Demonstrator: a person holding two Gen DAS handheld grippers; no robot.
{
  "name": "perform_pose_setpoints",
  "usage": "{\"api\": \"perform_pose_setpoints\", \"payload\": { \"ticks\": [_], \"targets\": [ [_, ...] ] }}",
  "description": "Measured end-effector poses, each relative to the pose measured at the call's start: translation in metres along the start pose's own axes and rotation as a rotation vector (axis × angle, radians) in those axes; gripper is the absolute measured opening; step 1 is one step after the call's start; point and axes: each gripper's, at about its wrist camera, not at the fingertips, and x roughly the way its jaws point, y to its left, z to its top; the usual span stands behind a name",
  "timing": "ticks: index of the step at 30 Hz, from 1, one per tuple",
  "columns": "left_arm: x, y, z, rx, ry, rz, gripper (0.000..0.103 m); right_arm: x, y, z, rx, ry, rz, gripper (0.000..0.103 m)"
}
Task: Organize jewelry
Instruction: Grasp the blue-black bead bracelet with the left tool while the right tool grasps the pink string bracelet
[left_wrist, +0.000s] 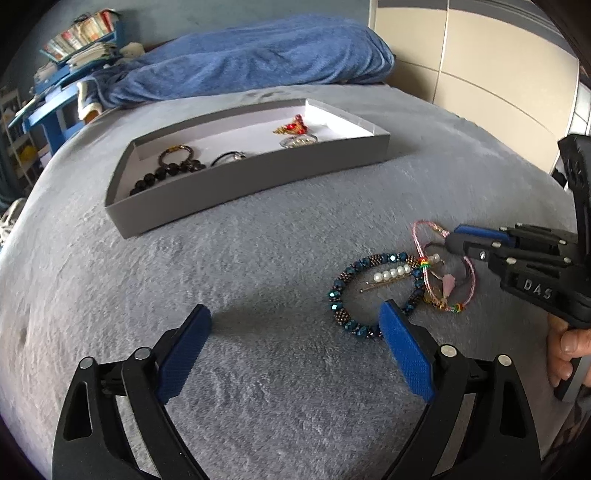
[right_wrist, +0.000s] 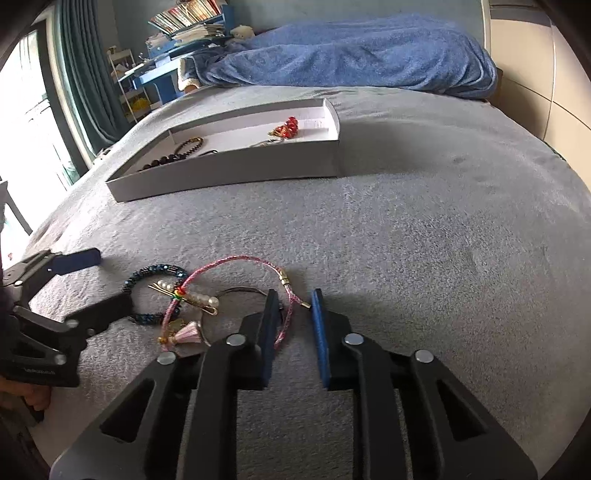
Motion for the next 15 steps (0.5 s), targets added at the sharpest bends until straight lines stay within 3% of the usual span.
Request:
{"api": "perform_pose_setpoints", "payload": {
  "ticks": [2, 4, 6, 10, 15],
  "targets": [
    [0.004, -0.003, 0.001, 0.017, 0.016, -0.008, 0.073, -0.001, -0.001, 0.000, 0.008, -0.006, 0.008, 0.016],
    [0.007, -0.007, 0.001, 0.039, 0.023, 0.007, 0.049, -0.002, -0.002, 0.000, 0.012, -0.013, 0.015, 0.016],
    [0.004, -0.014, 0.000, 0.072, 0.013, 0.012, 0.033, -0.004, -0.004, -0.001, 0.021, -0.019, 0.020, 0.016],
    [0.002, -0.019, -0.001, 0.097, 0.004, 0.047, 0.018, -0.008, -0.011, -0.001, 0.060, -0.038, 0.043, 0.016],
    [-0.003, 0.000, -0.001, 0.013, -0.005, 0.032, 0.008, -0.011, -0.021, -0.002, 0.112, -0.048, 0.057, 0.016]
  ]
}}
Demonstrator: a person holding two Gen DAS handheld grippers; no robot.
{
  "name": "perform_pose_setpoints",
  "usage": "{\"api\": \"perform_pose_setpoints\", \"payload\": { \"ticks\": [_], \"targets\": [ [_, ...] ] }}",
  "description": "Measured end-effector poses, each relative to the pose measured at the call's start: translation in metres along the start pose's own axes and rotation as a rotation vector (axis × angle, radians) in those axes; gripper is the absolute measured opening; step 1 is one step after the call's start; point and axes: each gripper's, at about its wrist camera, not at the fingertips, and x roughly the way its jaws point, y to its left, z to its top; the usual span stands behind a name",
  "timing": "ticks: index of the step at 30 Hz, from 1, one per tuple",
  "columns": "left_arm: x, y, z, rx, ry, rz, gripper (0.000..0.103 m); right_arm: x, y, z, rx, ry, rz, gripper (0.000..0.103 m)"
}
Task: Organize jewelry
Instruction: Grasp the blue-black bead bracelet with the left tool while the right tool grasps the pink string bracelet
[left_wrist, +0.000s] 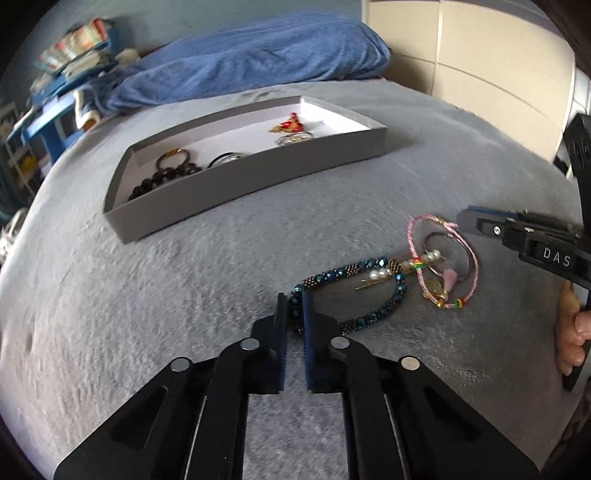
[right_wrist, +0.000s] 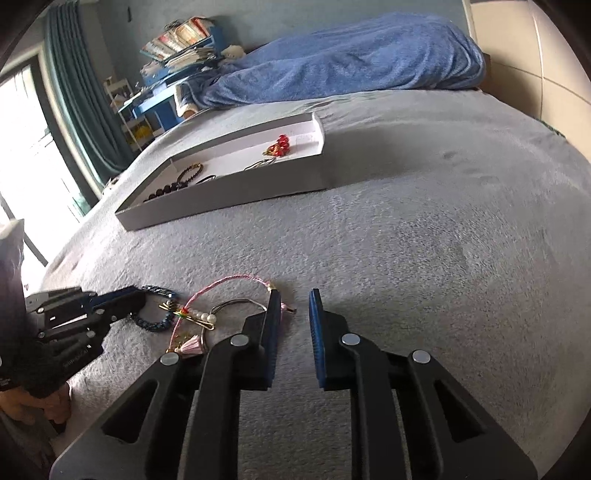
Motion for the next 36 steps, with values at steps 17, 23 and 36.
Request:
{"api": "perform_pose_setpoints", "payload": {
  "ticks": [17, 23, 36],
  "targets": [
    [-0.018, 0.044, -0.011, -0.123, -0.040, -0.048, 0.037, 0.014, 0.003, 0.003, -0.017, 0.049, -0.008, 0.016],
    [-0.006, 0.024, -0.001, -0.051, -0.025, -0.069, 0.039, 0.022, 0.008, 0.005, -0.035, 0.068, -0.017, 0.016],
    [0.016, 0.016, 0.007, -0.022, 0.041, -0.080, 0.042, 0.022, 0.015, 0.004, -0.072, 0.070, -0.020, 0.016]
  ]
}}
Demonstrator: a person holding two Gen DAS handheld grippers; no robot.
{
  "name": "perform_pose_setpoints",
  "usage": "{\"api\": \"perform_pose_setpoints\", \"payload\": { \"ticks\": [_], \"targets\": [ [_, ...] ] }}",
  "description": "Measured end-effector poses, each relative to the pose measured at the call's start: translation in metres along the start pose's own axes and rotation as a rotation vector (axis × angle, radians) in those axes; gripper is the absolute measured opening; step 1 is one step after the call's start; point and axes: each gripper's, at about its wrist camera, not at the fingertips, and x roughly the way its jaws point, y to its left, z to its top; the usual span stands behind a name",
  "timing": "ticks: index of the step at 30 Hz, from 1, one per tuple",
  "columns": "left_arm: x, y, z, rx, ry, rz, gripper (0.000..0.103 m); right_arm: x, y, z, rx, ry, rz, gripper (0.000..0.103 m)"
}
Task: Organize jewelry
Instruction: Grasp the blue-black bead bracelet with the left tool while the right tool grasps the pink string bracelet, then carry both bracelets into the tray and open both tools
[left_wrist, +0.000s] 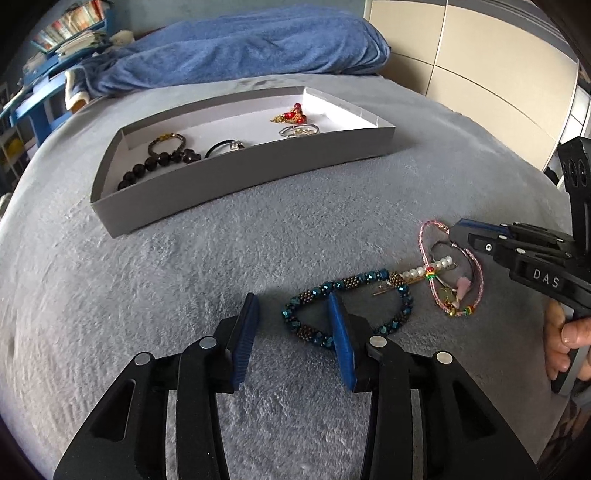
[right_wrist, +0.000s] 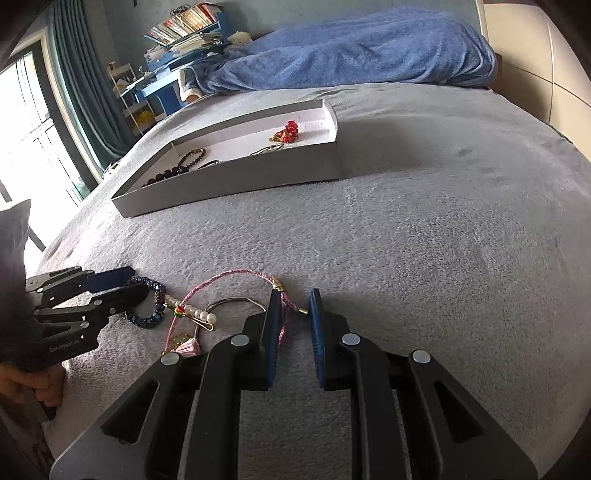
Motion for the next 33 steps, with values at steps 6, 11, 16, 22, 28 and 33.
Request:
{"api": "perform_pose_setpoints", "payload": {
  "ticks": [6, 11, 16, 22, 28, 33],
  "targets": [
    [0.003, -0.005, 0.001, 0.021, -0.001, 0.022, 0.043, 0.001, 0.011, -0.002, -0.056, 0.003, -0.022, 0.011],
    [-0.005, -0.012, -0.004, 0.043, -0.026, 0.029, 0.016, -0.005, 0.009, -0.004, -0.053, -0.024, 0.008, 0.003],
    [-0.021, -0.003, -0.006, -0.021, -0.061, -0.021, 0.007, -0.023, 0.001, -0.004, -0.013, -0.102, 0.035, 0.003],
    [-0.049, -0.001, -0.001, -0.039, -0.114, -0.062, 0.007, -0.043, 0.000, 0.006, 0.008, -0.172, 0.069, 0.003],
    [-0.071, -0.001, 0.016, -0.028, -0.164, -0.069, 0.007, -0.053, 0.003, 0.016, 0.001, -0.199, 0.075, 0.003],
    [-0.081, 0.006, 0.031, -0.041, -0.198, -0.066, 0.007, -0.062, 0.006, 0.027, -0.013, -0.224, 0.074, 0.003]
  ]
}}
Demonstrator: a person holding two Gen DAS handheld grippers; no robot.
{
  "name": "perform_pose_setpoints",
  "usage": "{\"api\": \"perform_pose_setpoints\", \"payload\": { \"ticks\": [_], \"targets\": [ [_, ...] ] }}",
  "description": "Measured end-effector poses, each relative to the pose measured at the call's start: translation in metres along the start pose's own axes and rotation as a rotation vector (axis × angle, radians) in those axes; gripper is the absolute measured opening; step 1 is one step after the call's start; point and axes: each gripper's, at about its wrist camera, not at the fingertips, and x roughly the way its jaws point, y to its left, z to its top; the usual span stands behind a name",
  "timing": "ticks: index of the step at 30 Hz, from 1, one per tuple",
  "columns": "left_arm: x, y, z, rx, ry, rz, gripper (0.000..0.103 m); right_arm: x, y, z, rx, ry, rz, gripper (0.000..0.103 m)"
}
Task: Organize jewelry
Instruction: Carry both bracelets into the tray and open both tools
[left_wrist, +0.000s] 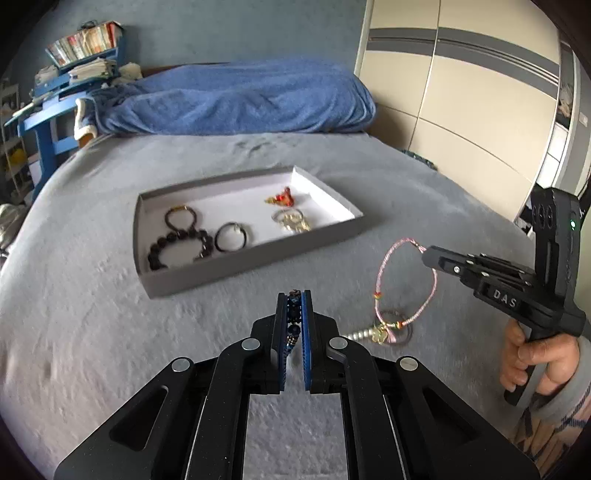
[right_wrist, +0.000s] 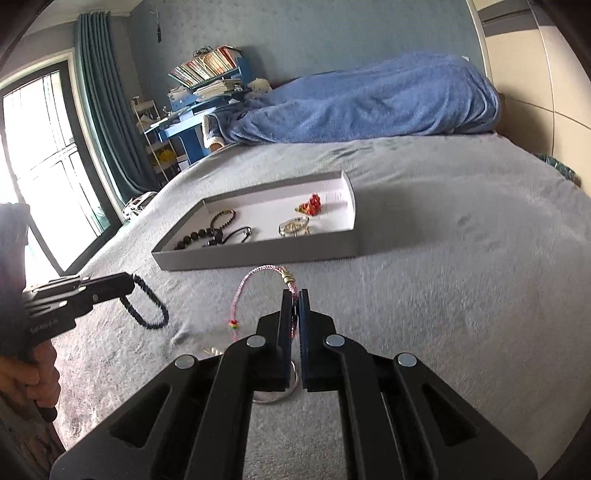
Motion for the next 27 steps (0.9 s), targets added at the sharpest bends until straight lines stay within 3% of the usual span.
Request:
{"api": "perform_pose_setpoints", "payload": {
  "ticks": [12, 27],
  "targets": [
    [-0.002, 0.019, 0.036, 0.009, -0.039, 0.035, 0.007, -0.001, 0.004, 0.050, -0.059, -0.059, -0.010, 0.003],
    [0.016, 0.040, 0.079, 0.018, -0.058, 0.056, 0.007, 0.031, 0.021, 0.112, -0.150, -0.084, -0.014, 0.003]
  ]
}}
